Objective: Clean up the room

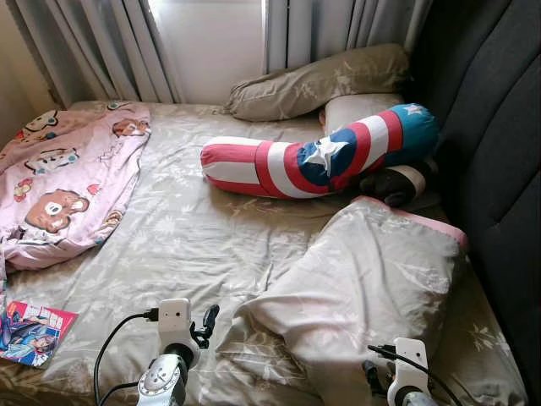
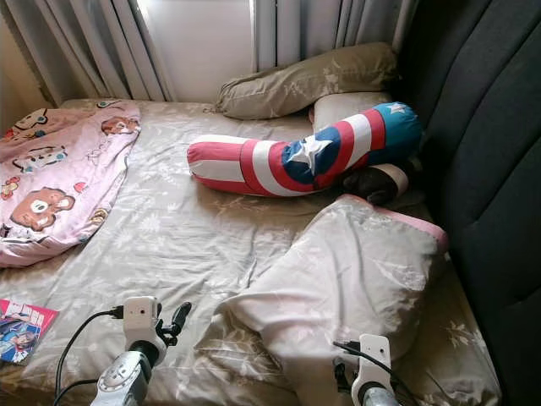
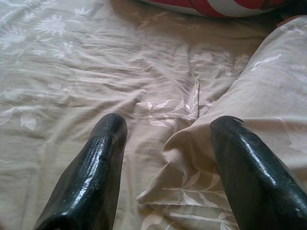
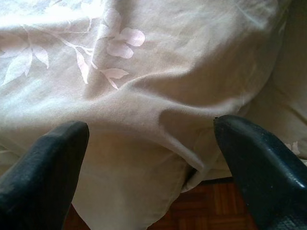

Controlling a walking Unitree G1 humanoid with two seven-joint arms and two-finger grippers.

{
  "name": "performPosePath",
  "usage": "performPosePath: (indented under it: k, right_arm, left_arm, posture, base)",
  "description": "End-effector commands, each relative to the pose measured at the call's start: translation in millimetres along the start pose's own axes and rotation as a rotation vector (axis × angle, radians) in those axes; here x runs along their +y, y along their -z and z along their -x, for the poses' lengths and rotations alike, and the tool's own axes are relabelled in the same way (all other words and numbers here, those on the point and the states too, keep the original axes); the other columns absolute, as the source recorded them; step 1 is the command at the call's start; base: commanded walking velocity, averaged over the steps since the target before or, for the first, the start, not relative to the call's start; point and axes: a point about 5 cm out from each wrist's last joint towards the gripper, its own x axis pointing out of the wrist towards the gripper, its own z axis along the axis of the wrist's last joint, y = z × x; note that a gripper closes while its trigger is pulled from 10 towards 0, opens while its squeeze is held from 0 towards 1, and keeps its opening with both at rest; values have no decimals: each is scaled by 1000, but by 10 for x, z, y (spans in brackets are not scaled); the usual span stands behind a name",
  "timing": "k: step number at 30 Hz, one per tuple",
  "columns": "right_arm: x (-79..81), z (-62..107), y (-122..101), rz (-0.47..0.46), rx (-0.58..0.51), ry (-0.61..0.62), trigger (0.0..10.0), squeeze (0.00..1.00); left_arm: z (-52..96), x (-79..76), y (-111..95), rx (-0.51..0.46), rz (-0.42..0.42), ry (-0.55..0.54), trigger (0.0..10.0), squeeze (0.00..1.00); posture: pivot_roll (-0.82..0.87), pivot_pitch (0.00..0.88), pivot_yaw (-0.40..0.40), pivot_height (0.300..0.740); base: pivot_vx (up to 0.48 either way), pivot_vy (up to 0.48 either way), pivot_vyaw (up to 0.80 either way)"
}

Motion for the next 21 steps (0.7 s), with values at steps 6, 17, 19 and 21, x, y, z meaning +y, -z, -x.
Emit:
performPosePath:
  k: [6,17,19,21]
  right_arm:
    - [15,12,59,0,15,0,10000,0]
    - [90,-7,11,-4,6,-8,10000,0]
    - [92,-9,2,-4,4,-8,10000,0]
    - [92,-10,-3,-5,3,-9,10000,0]
  left_arm:
    - [35,2,59,20,1,0,10000,0]
    - [17,-22,43,19,-1,16,10000,0]
    - [16,-18,44,22,-2,17,10000,0]
    - [16,-17,45,23,-3,17,10000,0]
  posture:
    - [81,0,-20,740]
    - [83,0,-19,740]
    - [82,0,-17,740]
    - [81,0,-16,740]
  base:
    - [0,0,0]
    - [0,0,0]
    - [0,0,0]
    - [0,0,0]
